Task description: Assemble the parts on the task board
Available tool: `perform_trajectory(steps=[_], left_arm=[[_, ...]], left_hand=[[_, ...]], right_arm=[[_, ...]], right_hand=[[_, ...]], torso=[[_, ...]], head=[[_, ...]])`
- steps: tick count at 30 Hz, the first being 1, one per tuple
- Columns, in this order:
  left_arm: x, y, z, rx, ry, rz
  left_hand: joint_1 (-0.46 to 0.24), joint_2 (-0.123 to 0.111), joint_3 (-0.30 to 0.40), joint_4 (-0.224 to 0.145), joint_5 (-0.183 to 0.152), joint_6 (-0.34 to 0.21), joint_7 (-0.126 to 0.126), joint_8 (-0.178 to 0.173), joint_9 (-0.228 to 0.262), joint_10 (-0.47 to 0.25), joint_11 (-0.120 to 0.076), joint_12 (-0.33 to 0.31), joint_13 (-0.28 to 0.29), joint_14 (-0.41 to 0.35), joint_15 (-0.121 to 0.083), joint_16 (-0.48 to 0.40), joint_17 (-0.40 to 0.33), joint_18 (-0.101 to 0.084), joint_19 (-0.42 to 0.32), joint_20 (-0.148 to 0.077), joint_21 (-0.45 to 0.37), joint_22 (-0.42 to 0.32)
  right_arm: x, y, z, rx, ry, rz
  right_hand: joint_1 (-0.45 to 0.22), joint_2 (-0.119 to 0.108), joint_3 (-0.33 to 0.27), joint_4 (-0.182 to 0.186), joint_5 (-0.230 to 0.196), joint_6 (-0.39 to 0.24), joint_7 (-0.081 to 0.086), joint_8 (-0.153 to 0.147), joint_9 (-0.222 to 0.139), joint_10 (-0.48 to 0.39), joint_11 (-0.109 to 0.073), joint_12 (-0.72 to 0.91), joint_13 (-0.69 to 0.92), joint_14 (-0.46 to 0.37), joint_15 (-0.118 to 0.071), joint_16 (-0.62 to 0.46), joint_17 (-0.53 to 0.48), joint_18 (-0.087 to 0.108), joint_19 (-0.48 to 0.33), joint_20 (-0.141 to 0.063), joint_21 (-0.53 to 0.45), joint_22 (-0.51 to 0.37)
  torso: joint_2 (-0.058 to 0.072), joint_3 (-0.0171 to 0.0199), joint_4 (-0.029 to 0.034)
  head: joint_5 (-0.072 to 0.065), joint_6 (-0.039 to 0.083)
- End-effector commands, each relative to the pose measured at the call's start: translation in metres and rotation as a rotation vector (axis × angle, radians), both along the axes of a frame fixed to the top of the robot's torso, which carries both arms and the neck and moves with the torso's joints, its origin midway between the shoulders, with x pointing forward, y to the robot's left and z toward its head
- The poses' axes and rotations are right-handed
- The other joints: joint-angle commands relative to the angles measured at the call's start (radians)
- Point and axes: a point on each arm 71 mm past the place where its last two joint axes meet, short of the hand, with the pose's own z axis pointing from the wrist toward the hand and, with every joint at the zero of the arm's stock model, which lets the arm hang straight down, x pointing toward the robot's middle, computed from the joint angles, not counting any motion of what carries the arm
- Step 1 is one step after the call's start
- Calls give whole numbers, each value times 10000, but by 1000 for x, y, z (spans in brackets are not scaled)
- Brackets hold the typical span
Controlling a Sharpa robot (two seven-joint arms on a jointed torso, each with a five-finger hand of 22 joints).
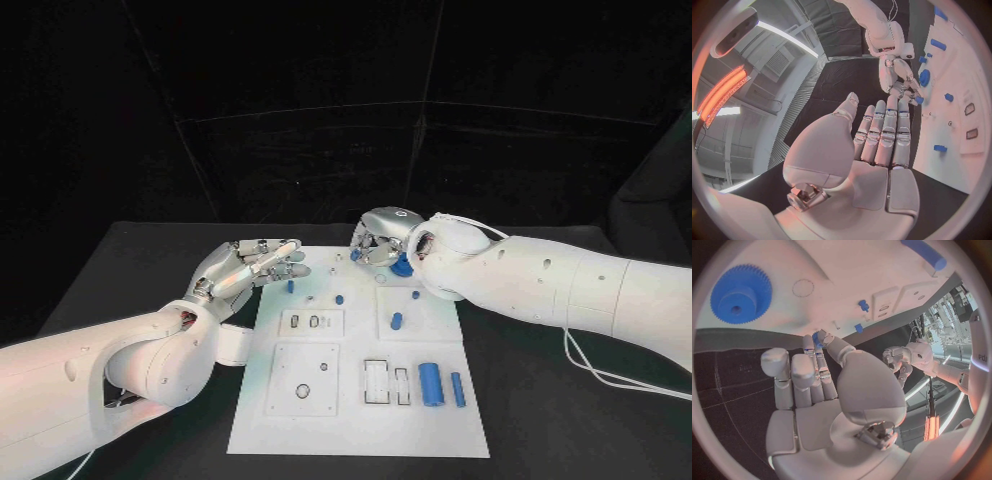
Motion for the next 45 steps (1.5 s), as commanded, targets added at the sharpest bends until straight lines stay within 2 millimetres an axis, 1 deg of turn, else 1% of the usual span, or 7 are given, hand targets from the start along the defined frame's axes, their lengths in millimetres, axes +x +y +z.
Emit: perform_trajectory(steps=[1, 6, 9, 13, 16, 38, 45], left_arm=[[0, -1, 1, -43, -82, -150], [0, -2, 1, -45, -83, -158], [0, -2, 2, -49, -82, -166], [0, -2, 2, -49, -81, -173], [0, -2, 2, -52, -85, -178], [0, -3, 4, -64, -95, -227], [0, -3, 4, -58, -94, -219]], left_hand=[[-1, 109, -11, -63, -8, 25, 64, -42, -10, -15, 27, -34, -10, 34, 16, -33, -17, 71, 69, 23, -60, -11], [-1, 109, -11, -63, -8, 25, 64, -42, -10, -15, 27, -34, -10, 34, 16, -33, -17, 71, 69, 23, -60, -11], [-1, 109, -11, -63, -8, 25, 64, -42, -10, -15, 27, -34, -10, 34, 16, -33, -17, 71, 69, 23, -60, -11], [-1, 109, -11, -63, -8, 25, 64, -42, -10, -15, 27, -34, -10, 34, 16, -33, -17, 71, 69, 23, -60, -11], [-1, 109, -11, -63, -8, 25, 64, -42, -10, -15, 27, -34, -10, 34, 16, -33, -17, 71, 69, 23, -60, -11], [5, 121, -5, -85, -9, 27, 65, -55, -9, -13, 28, -51, -10, 37, 17, -49, -19, 71, 73, 25, -72, -20], [-3, 120, -11, -101, -9, 21, 69, -71, -11, -18, 33, -71, -11, 35, 21, -67, -22, 70, 74, 27, -84, -29]], right_arm=[[3, 5, 3, 228, -185, -238], [6, 12, 3, 207, -180, -264], [8, 16, 3, 168, -178, -282], [10, 20, 3, 91, -147, -305], [11, 21, 2, -7, -98, -340], [13, 28, -2, -628, 279, -497], [13, 30, -2, -610, 254, -450]], right_hand=[[-98, -39, 115, 193, -14, 195, -133, 17, 153, 39, -6, -48, -15, 154, -41, 51, 1, -124, 14, -30, 44, 22], [-127, -52, 133, 244, -21, 164, -121, -11, 145, 10, 6, -85, -23, 147, -34, 62, -2, -125, 8, -26, 55, 31], [-163, -71, 137, 287, -23, 144, -112, -29, 140, -7, 15, -109, -27, 142, -25, 70, -5, -126, 2, -21, 63, 35], [-176, -78, 145, 311, -17, 131, -108, -41, 137, -21, 21, -124, -30, 140, -21, 81, 3, -127, -1, -18, 68, 39], [-186, -91, 156, 333, -3, 117, -103, -55, 133, -37, 27, -141, -33, 137, -17, 85, -1, -128, -4, -14, 75, 45], [-249, -194, 165, 415, 21, 63, -73, -106, 119, -105, 58, -193, -41, 125, 8, 114, 0, -127, -23, 7, 92, 52], [-282, -242, 167, 457, 36, 32, -56, -134, 111, -149, 73, -209, -46, 120, 21, 130, 6, -127, -32, 18, 98, 53]], torso=[[18, 11, -13], [46, 5, 12], [61, 4, -7], [84, -3, 19], [95, -4, 7], [141, -11, 13], [146, -15, 7]], head=[[46, -9], [49, 2], [59, 13], [57, 25], [69, 27], [69, -132], [85, -115]])
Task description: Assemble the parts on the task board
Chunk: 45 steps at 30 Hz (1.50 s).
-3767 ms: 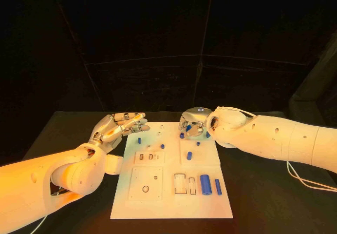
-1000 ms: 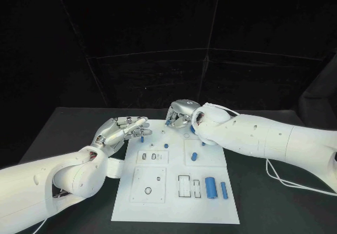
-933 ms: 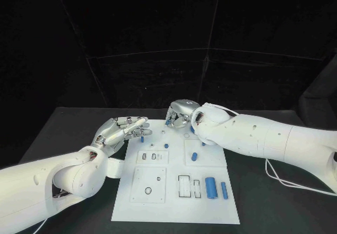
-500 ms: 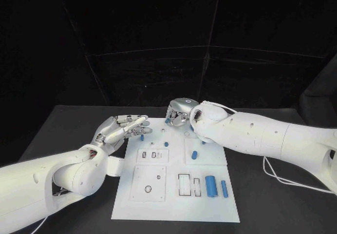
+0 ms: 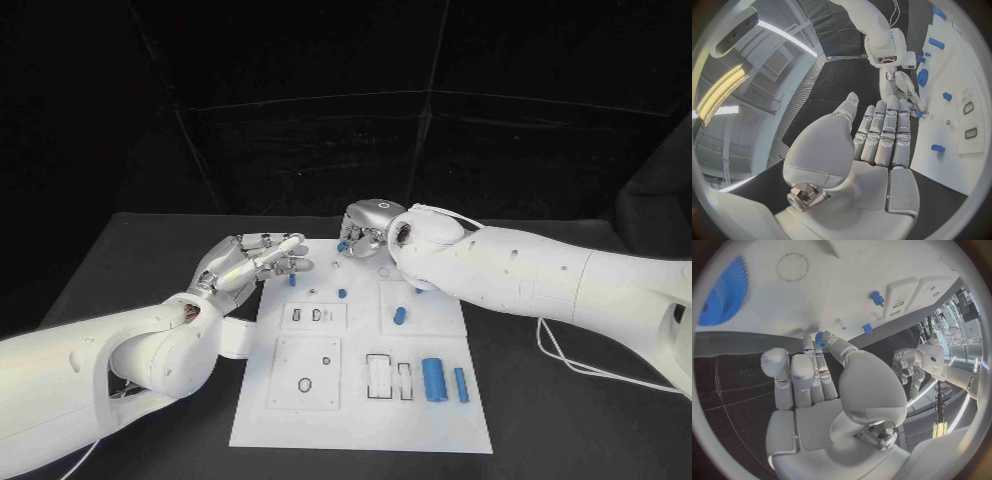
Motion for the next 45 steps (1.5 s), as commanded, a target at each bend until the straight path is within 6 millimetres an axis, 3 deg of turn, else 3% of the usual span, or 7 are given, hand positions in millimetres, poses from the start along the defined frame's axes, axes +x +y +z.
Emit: perform_trajectory(steps=[1, 11, 28, 37, 40, 42, 45], left_arm=[[0, -2, 2, -54, -87, -161], [0, -2, 2, -52, -85, -165], [0, -1, 2, -40, -83, -147], [3, 7, 3, -63, -155, -80], [4, 9, 3, -65, -165, -61], [4, 11, 3, -56, -166, -39], [5, 13, 3, -53, -162, -3]], left_hand=[[-3, 120, -11, -46, -8, 22, 69, -32, -12, -18, 34, -33, -12, 35, 21, -68, -16, 70, 74, 27, -47, -9], [-3, 120, -11, -46, -8, 22, 69, -32, -12, -18, 34, -33, -12, 35, 21, -68, -16, 70, 74, 27, -47, -9], [-3, 120, -11, -46, -8, 22, 69, -32, -12, -18, 34, -33, -12, 35, 21, -68, -16, 70, 74, 27, -47, -9], [-25, 121, -25, -75, -8, 42, 44, -49, -8, 8, 24, -55, -8, 41, 23, -101, -20, 72, 87, 29, -67, -25], [-45, 127, -35, -93, -8, 68, 21, -55, -4, 43, 6, -64, -4, 63, 12, -115, -19, 77, 117, 25, -69, -30], [-65, 141, -42, -110, -8, 95, 12, -62, -2, 78, -7, -75, -2, 116, -4, -115, -12, 82, 163, 15, -63, -32], [-65, 141, -42, -110, -8, 95, 12, -62, -2, 78, -7, -75, -2, 116, -4, -115, -12, 82, 163, 15, -63, -32]], right_arm=[[0, 1, -2, -225, 135, -1], [1, 1, -1, -150, 22, -71], [1, -3, 3, 301, -404, -174], [-5, -51, 24, 1902, -148, -1017], [-10, -72, 27, 2333, 471, -1418], [-14, -89, 28, 2469, 954, -1746], [-17, -108, 27, 2353, 1395, -2167]], right_hand=[[-81, -45, -6, 100, 42, -3, -21, 6, 83, -103, 14, -62, -16, 119, 26, 62, 9, -130, -34, 22, 61, 2], [-248, -462, -68, 277, 178, -676, 214, -206, -55, -814, 244, -84, -43, 9, 213, -79, -316, -95, -221, 175, -29, -217], [-245, -867, -509, 464, 11, -1631, 244, -203, -70, -1072, 301, -7, -11, -50, 270, -122, -507, -65, -324, 266, -53, -298], [-68, -829, -629, 563, 275, -1362, 257, -87, 5, -64, 158, 517, 191, 18, 176, 83, -270, -96, -198, 210, 86, -79], [-30, -992, -800, 546, 425, -1384, 108, -110, -2, 889, -54, 1101, 490, 76, 30, 261, 1, -123, -84, 117, 192, 122], [-64, -1287, -1263, 594, 802, -1410, -94, -106, -1, 1881, -287, 2131, 1177, 229, -181, 740, 766, -212, 164, -99, 419, 560], [232, -1173, -2100, 889, 915, -1564, -206, 12, 27, 1069, -237, 4954, 3987, 343, -304, 1470, 1850, -369, 452, -140, 763, 1152]], torso=[[4, -7, -3], [18, -18, -4], [30, -2, -24], [3, 21, -113], [-20, 29, -153], [-45, 44, -200], [-61, 51, -235]], head=[[8, 11], [18, 28], [55, 37], [50, 142], [44, 175], [48, 210], [70, 228]])
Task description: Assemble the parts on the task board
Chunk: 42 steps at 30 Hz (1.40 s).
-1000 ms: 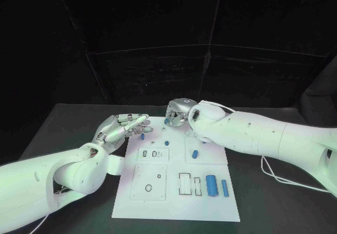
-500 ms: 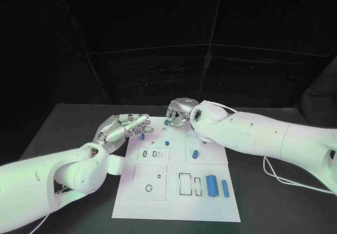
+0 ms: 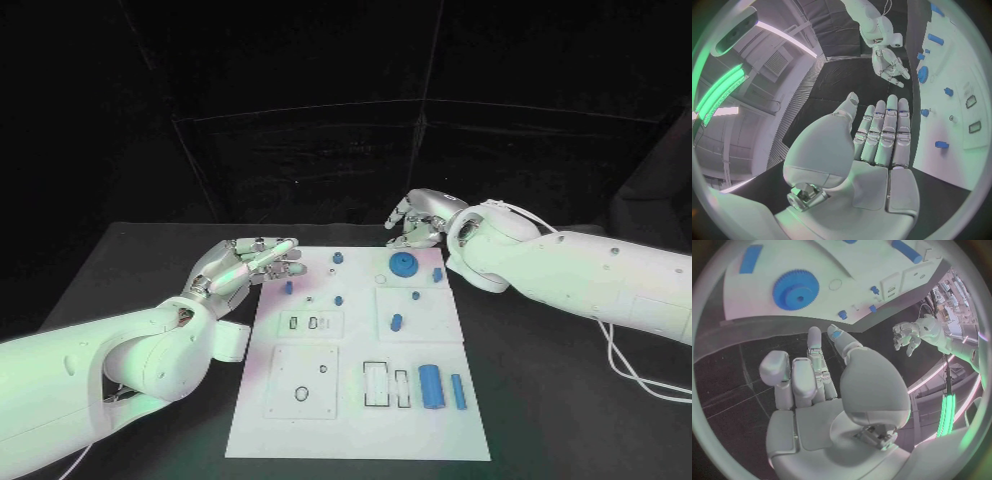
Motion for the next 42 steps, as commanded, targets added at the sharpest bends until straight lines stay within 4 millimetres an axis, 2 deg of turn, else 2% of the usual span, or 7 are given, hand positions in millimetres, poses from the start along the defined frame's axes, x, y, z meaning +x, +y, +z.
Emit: perform_trajectory(steps=[1, 3, 5, 9, 20, 23, 42], left_arm=[[0, 0, 2, -115, -112, -178], [1, 0, 2, -123, -109, -180], [1, 0, 2, -129, -105, -185], [1, 0, 2, -133, -95, -196], [3, -1, 1, -140, -82, -227], [3, -1, 1, -141, -81, -234], [4, -1, 0, -125, -46, -243]], left_hand=[[-27, 103, 14, -54, -7, 58, -25, -63, -3, 78, -7, -36, -3, 41, -2, -46, -3, 85, 75, 28, -63, -9], [-27, 103, 14, -54, -7, 58, -25, -63, -3, 78, -7, -36, -3, 41, -2, -46, -3, 85, 75, 28, -63, -9], [-38, 112, 11, -63, -8, 71, -28, -68, -2, 95, -11, -44, -2, 64, -9, -49, 1, 85, 97, 23, -62, -11], [-39, 110, 9, -66, -8, 73, -28, -70, -2, 97, -12, -45, -2, 64, -9, -51, 0, 85, 98, 22, -64, -12], [-42, 107, 6, -69, -7, 74, -28, -71, -2, 100, -13, -46, -2, 63, -8, -55, 0, 83, 98, 22, -66, -14], [-42, 107, 6, -69, -7, 74, -28, -71, -2, 100, -13, -46, -2, 63, -8, -55, 0, 83, 98, 22, -66, -14], [-54, 100, -5, -78, -8, 80, -26, -78, -2, 112, -13, -54, -1, 61, -6, -69, -2, 80, 99, 21, -74, -19]], right_arm=[[-3, -14, -4, 337, 1179, -600], [-4, -20, -4, 192, 1315, -737], [-5, -25, -6, 44, 1472, -857], [-5, -29, -8, -210, 1764, -943], [2, -18, -14, -694, 2006, -772], [2, -15, -16, -877, 1996, -688], [-2, -10, -22, -1633, 1928, -461]], right_hand=[[252, 193, -695, 351, -16, -140, -4, 159, 28, -811, 61, 3215, 3290, 333, -5, 576, 884, -194, 244, 26, 292, 519], [376, 161, -1028, 497, -120, -259, 39, 211, 31, -1233, 144, 4516, 4692, 345, 26, 752, 1160, -222, 303, 95, 403, 714], [451, 308, -1131, 631, -104, -410, 74, 194, 13, -1027, 122, 5577, 5802, 391, 96, 933, 1490, -266, 410, 118, 520, 953], [574, 324, -1470, 860, -49, -673, 150, 188, -3, -870, 205, 6891, 7248, 441, 168, 1191, 1950, -321, 544, 182, 693, 1281], [871, 364, -1926, 1220, -51, -1280, 291, 92, -42, -680, 328, 8010, 8508, 495, 279, 1482, 2477, -385, 696, 304, 903, 1673], [948, 376, -2013, 1293, -53, -1320, 298, 131, -33, -506, 341, 8442, 8982, 528, 295, 1599, 2708, -415, 766, 324, 978, 1831], [1227, 505, -2215, 1429, 78, -1045, 264, 474, 25, -133, 331, 9419, 10075, 609, 307, 1918, 3347, -494, 953, 351, 1205, 2292]], torso=[[-32, 16, -82], [-37, 17, -93], [-37, 22, -109], [-20, 30, -89], [-7, 14, -43], [-12, 13, -63], [-15, 13, -88]], head=[[4, 20], [-15, 15], [-40, 23], [-66, -1], [-141, -48], [-137, -61], [-158, -112]])
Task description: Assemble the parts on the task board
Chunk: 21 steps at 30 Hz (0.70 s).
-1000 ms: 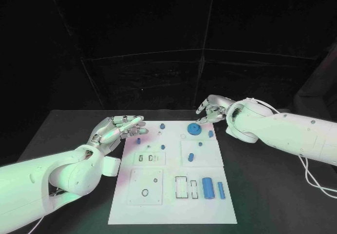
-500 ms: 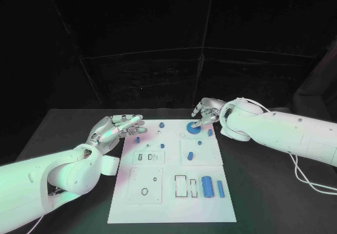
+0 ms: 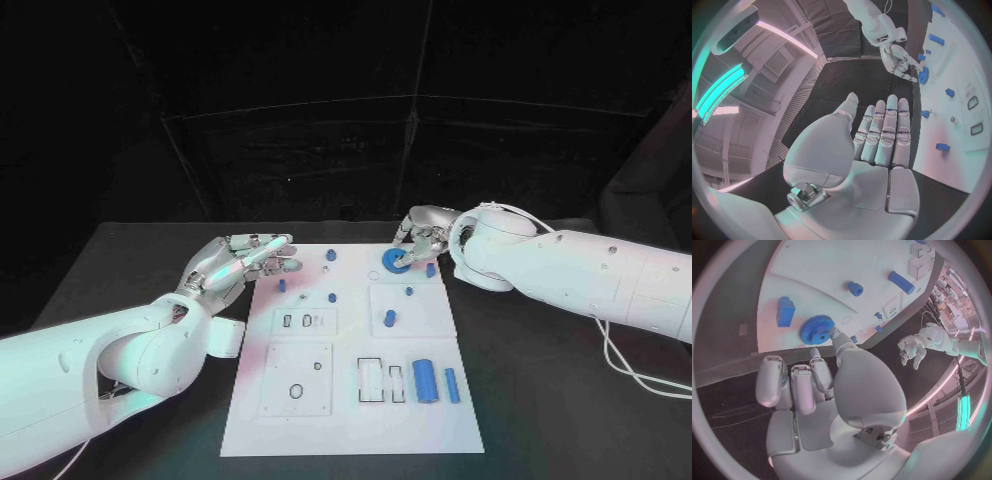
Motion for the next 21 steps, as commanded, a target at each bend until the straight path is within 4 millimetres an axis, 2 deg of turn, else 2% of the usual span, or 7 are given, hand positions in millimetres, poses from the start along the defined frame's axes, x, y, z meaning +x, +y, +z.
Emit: perform_trajectory(steps=[1, 15, 21], left_arm=[[0, -1, 1, -82, -40, -164], [0, -2, 1, -82, -18, -189], [0, -2, 1, -83, -14, -195]], left_hand=[[-13, 57, -7, -84, -8, 46, 13, -42, -3, 78, 24, -57, -2, 62, -7, -73, -5, 80, 64, -14, -38, -11], [-13, 57, -7, -84, -8, 46, 13, -42, -3, 78, 24, -57, -2, 62, -7, -73, -5, 80, 64, -14, -38, -11], [-13, 57, -7, -84, -8, 46, 13, -42, -3, 78, 24, -57, -2, 62, -7, -73, -5, 80, 64, -14, -38, -11]], right_arm=[[-1, 0, 0, -373, -46, 72], [0, 3, -3, -583, -71, 130], [0, 7, -6, -681, -60, 232]], right_hand=[[130, 19, -48, -4, 63, 94, -2, 72, 17, 135, 8, 171, 148, 602, 67, 74, 284, -120, 96, -16, 93, 75], [365, 184, 44, -136, 62, 235, -24, 183, 12, 200, -14, 328, 341, 620, 53, 148, 436, -147, 160, -25, 170, 230], [417, 224, 76, -176, 47, 258, -27, 200, 8, 198, -17, 334, 357, 620, 51, 154, 446, -149, 161, -27, 179, 242]], torso=[[-4, -4, -8], [4, -7, 30], [0, -6, 6]], head=[[-15, -7], [-39, -29], [-4, -61]])
